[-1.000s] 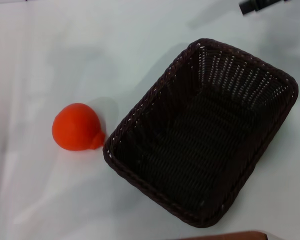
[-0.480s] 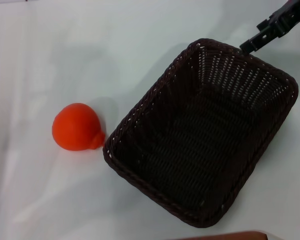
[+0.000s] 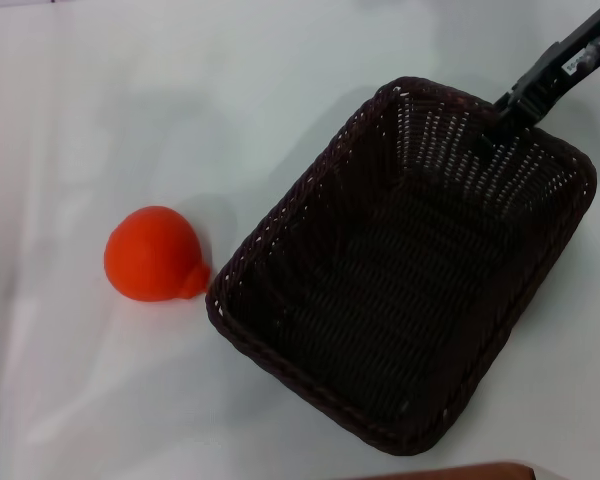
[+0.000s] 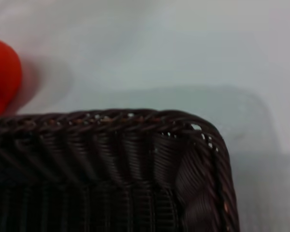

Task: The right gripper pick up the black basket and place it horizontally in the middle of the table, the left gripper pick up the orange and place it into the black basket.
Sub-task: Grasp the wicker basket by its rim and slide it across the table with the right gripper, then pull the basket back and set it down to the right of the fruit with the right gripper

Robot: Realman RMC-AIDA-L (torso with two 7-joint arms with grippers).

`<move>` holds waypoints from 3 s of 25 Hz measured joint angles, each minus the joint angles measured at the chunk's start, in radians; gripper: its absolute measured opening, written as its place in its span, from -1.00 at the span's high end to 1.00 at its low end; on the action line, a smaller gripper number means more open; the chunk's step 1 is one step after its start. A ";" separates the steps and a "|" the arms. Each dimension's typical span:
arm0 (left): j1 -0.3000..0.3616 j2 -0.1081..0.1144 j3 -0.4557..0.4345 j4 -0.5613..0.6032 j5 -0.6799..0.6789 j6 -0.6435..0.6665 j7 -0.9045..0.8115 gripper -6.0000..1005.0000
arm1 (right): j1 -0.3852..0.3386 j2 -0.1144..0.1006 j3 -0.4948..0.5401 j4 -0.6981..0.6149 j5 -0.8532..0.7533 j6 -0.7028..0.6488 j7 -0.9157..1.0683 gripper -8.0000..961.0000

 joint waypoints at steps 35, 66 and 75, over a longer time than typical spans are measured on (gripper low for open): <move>0.010 0.000 -0.013 -0.002 -0.006 0.007 0.000 -0.50 | -0.120 -0.024 0.192 -0.028 0.266 0.102 -0.031 0.59; 0.008 0.002 -0.019 -0.039 -0.006 0.070 0.000 -0.50 | -0.312 0.033 0.516 0.265 0.653 -0.199 0.034 0.58; 0.003 0.002 -0.020 -0.038 -0.006 0.084 0.000 -0.50 | -0.336 0.066 0.507 0.303 0.649 -0.256 0.039 0.58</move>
